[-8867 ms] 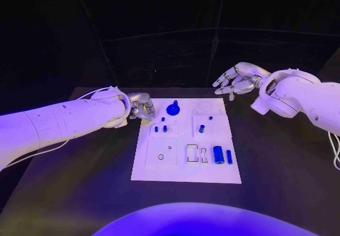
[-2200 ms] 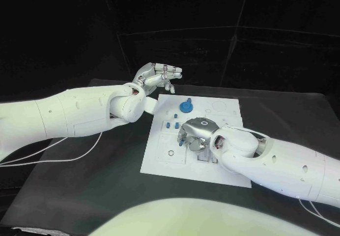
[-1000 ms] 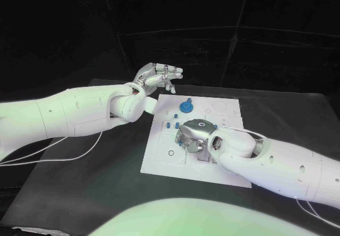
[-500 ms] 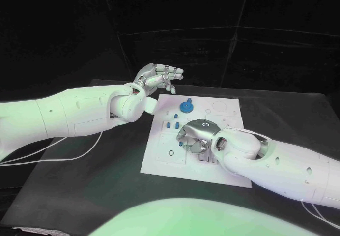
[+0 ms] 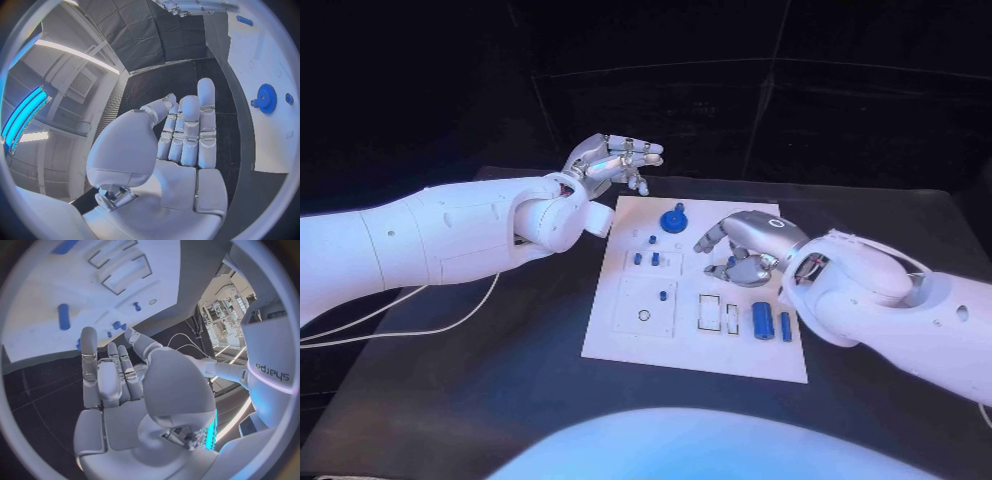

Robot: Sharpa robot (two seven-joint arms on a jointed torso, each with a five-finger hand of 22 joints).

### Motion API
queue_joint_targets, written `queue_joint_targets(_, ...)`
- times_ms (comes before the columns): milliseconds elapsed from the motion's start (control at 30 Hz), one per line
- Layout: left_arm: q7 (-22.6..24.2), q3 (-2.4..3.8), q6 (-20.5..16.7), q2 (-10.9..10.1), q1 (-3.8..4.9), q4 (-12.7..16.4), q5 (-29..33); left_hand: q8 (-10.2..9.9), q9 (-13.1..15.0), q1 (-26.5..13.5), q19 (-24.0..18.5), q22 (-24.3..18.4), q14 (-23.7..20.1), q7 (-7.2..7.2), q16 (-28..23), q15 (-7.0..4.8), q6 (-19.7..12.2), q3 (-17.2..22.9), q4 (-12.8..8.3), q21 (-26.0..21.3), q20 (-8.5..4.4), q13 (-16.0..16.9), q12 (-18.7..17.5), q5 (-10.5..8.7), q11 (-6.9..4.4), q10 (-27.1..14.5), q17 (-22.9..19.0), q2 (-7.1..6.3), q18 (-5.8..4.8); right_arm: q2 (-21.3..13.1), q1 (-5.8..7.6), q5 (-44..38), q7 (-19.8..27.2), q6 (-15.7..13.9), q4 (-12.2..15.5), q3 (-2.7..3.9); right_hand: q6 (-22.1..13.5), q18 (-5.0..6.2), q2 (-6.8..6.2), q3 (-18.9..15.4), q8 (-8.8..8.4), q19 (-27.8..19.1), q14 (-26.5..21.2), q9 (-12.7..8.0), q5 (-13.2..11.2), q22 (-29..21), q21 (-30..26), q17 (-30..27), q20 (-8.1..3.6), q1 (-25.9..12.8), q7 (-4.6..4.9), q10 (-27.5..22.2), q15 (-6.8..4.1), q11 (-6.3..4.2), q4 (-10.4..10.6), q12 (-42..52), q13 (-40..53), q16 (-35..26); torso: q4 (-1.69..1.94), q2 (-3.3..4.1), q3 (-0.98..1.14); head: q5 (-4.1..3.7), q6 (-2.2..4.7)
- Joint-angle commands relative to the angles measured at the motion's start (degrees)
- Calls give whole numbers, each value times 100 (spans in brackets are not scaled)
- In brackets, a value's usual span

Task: Assemble the parts on the task board

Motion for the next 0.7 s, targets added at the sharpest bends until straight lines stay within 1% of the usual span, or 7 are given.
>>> queue_joint_targets(33,2,2,159,1,8,-9,-9,17,-8,-16,-27,-6,-14,25,11,20,-23,-30,-7,-22,15,-8,24,15,1,-20,-10,-21,73,-117,84,311,-78,41,-70,23,-194,84,-109,-342,-30,39,86,-8,61,-47,-72,-16,-12,-35,-90,-213,-33,-39,76,8,-19,-4,4,4,7,-62,53)
queue_joint_targets(133,1,1,173,8,7,-22,-15,17,-8,-16,-27,-6,-14,25,11,20,-23,-30,-7,-22,15,-8,24,15,1,-20,-10,-21,73,-208,147,280,-104,216,-194,43,-354,82,-48,-912,-21,71,49,2,87,-135,-191,-117,22,117,-177,-543,10,13,175,86,-4,-65,8,8,1,-108,76)
queue_joint_targets(167,-1,1,177,14,7,-29,-17,17,-8,-16,-27,-6,-14,25,11,20,-23,-30,-7,-22,15,-8,24,15,1,-20,-10,-21,73,-237,168,197,-110,321,-266,50,-374,81,23,-1146,-15,113,57,6,102,-169,-229,-121,23,230,-155,-618,10,11,218,195,6,-63,5,8,0,-125,82)
queue_joint_targets(200,-1,1,178,16,7,-31,-17,17,-8,-16,-27,-6,-14,25,11,20,-23,-30,-7,-22,15,-8,24,15,1,-20,-10,-21,73,-242,172,178,-112,347,-283,51,-377,79,56,-1245,-12,133,62,8,106,-184,-244,-122,21,275,-158,-645,11,5,240,247,9,-62,12,10,0,-131,83)
queue_joint_targets(400,-3,1,186,35,7,-48,-27,17,-8,-16,-27,-6,-14,25,11,20,-23,-30,-7,-22,15,-8,24,15,1,-20,-10,-21,73,-237,197,-58,-113,769,-486,56,-360,83,126,-1483,-7,177,75,12,134,-223,-287,-121,12,408,-162,-694,-5,1,288,404,12,-59,15,20,8,-151,84)
queue_joint_targets(467,-3,0,183,41,6,-54,-44,19,-7,-9,-26,-6,-17,23,10,20,-23,-29,-11,-22,16,-8,30,15,-1,-18,-19,-18,73,-196,198,-121,-100,908,-553,56,-315,83,158,-1547,8,187,74,18,152,-236,-301,-136,8,441,-134,-701,-8,-4,307,455,11,-68,13,13,9,-159,74)
queue_joint_targets(700,3,0,188,58,6,-60,-68,19,-7,-9,-26,-6,-17,23,10,20,-23,-29,-11,-22,16,-8,30,15,-1,-18,-19,-18,73,4,178,-239,-67,1059,-766,52,-267,84,271,-1592,12,208,72,19,187,-255,-319,-160,0,544,-120,-700,-17,-13,308,542,7,-84,27,15,8,-166,79)
